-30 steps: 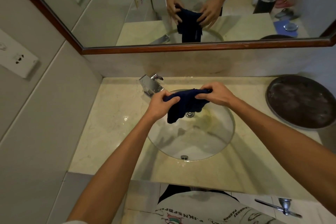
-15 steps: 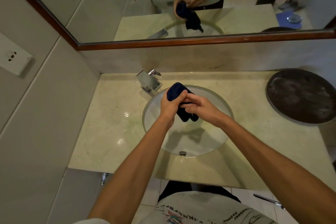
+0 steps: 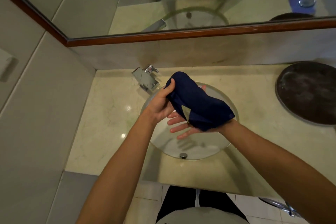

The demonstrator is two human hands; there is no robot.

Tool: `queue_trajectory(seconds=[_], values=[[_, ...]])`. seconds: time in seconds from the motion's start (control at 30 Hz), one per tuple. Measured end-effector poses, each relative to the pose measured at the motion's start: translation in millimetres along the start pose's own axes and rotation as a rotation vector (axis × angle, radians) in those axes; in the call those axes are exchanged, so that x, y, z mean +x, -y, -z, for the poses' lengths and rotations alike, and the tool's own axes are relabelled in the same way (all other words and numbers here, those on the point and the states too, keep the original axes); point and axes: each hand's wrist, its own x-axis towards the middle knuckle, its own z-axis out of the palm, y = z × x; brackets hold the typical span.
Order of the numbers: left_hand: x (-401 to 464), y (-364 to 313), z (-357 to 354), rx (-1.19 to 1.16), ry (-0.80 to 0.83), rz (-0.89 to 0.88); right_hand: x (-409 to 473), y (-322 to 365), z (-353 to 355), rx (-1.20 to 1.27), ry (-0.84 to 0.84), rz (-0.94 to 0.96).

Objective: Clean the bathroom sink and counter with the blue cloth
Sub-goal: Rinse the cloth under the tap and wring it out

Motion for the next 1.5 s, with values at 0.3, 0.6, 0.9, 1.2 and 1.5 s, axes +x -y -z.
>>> queue_trajectory(seconds=[0.3,0.6,0.9,1.2,1.5], values=[[25.4,7.3,31.4,-0.060,0.272,0.048,22.7,1.7,-19.6,0.029,0.733,-0.190],[81.7,16.6,60.5,0.014,-0.024,0.166,43.5,-2.0,-53.9,-0.341,0.199,-0.015],[125.0,94.5,96.7,0.671,-0.469,0.217,130.5,-63.2,-36.3,-1.029,-0.503,0.130],[83.8,40.6,124.3,-0.211,0.226,0.336,67.5,-35.3,-15.1,0.141,0.309,-0.126],[68.8,42.3,85.1,-0.418,0.451,0.110,54.6,-60.2,-36.0,0.461,0.838,-0.064]])
